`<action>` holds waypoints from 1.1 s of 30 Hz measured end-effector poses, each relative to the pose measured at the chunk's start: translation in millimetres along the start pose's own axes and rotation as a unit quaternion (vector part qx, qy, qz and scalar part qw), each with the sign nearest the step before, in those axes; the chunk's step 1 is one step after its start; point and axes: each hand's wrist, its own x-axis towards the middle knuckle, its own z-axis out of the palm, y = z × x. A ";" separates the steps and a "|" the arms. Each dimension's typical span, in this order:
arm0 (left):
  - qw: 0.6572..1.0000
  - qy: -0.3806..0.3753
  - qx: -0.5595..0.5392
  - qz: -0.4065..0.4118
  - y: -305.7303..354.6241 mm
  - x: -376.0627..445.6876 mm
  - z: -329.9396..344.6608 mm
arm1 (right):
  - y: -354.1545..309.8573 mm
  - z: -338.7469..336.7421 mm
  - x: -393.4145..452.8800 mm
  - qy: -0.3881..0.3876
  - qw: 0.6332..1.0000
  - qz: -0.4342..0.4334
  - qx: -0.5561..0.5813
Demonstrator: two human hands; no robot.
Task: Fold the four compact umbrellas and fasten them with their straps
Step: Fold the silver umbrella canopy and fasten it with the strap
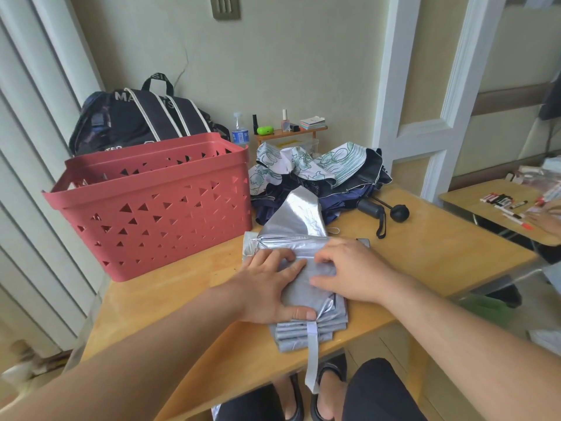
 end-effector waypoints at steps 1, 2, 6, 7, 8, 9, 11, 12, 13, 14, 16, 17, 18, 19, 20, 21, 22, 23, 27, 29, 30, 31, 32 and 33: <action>1.000 0.005 -0.003 0.002 -0.9 -1.8 0.6 | 5.3 3.3 -4.0 -0.004 1.000 0.001 0.001; 1.000 0.007 -0.009 0.005 -2.4 -3.3 1.0 | 9.5 4.8 -9.2 -0.005 1.000 -0.001 0.014; 0.997 -0.060 -0.042 0.021 -10.3 -3.5 -22.7 | 21.1 9.7 -22.6 -0.035 0.998 -0.014 0.059; 0.995 -0.072 -0.068 0.022 -12.5 0.0 -35.0 | 23.0 10.1 -23.6 -0.041 0.997 -0.022 0.062; 0.992 -0.062 -0.111 0.014 -13.9 5.7 -48.3 | 23.9 10.0 -23.7 -0.047 0.996 -0.028 0.063; 0.987 -0.021 -0.161 -0.005 -15.1 14.9 -61.1 | 25.0 9.4 -22.8 -0.050 0.996 -0.033 0.064; 0.965 0.118 -0.226 -0.069 -18.1 39.7 -78.0 | 24.1 8.8 -21.9 -0.055 0.995 -0.037 0.069; 0.955 0.178 -0.217 -0.096 -19.4 56.5 -81.8 | 24.8 8.7 -21.6 -0.055 0.995 -0.038 0.074; 0.951 0.208 -0.196 -0.120 -21.0 74.2 -83.0 | 25.2 8.6 -21.8 -0.054 0.995 -0.039 0.078; 0.951 0.200 -0.185 -0.148 -21.4 89.8 -82.0 | 25.8 8.4 -22.2 -0.053 0.995 -0.039 0.080; 0.945 0.141 -0.221 -0.194 -22.1 116.2 -77.6 | 26.7 9.4 -22.3 -0.054 0.995 -0.037 0.081; 0.934 0.132 -0.261 -0.204 -21.6 126.2 -76.0 | 26.7 9.4 -22.2 -0.054 0.995 -0.036 0.081; 0.921 0.139 -0.301 -0.207 -19.5 132.4 -75.8 | 26.8 9.3 -22.3 -0.052 0.995 -0.036 0.081; 0.908 0.165 -0.328 -0.204 -18.8 137.4 -75.0 | 26.4 8.8 -22.6 -0.051 0.995 -0.037 0.081; 0.897 0.199 -0.342 -0.198 -18.3 139.1 -75.2 | 26.0 8.7 -23.0 -0.050 0.995 -0.038 0.081; 0.886 0.233 -0.354 -0.186 -17.1 139.1 -76.9 | 25.3 8.1 -23.5 -0.049 0.995 -0.038 0.080; 0.876 0.256 -0.370 -0.173 -17.4 139.1 -78.0 | 24.7 7.7 -23.8 -0.050 0.995 -0.038 0.081; 0.864 0.271 -0.393 -0.157 -18.2 138.7 -79.2 | 24.5 7.7 -23.8 -0.050 0.995 -0.039 0.080; 0.780 0.349 -0.509 -0.107 -13.8 125.3 -95.6 | 23.7 8.4 -22.9 -0.056 0.995 -0.036 0.078; 0.739 0.383 -0.547 -0.084 -10.1 112.6 -110.9 | 23.6 8.5 -22.4 -0.062 0.994 -0.031 0.081; 0.726 0.393 -0.560 -0.076 -10.3 106.0 -117.2 | 23.8 8.5 -22.0 -0.066 0.994 -0.028 0.082; 0.718 0.398 -0.566 -0.069 -11.5 99.5 -121.6 | 23.5 8.0 -21.7 -0.069 0.994 -0.028 0.082; 0.718 0.397 -0.568 -0.063 -11.6 92.3 -123.9 | 23.3 7.4 -21.6 -0.072 0.994 -0.027 0.081; 0.723 0.389 -0.569 -0.051 -11.3 85.1 -124.6 | 22.5 6.1 -21.6 -0.075 0.994 -0.026 0.080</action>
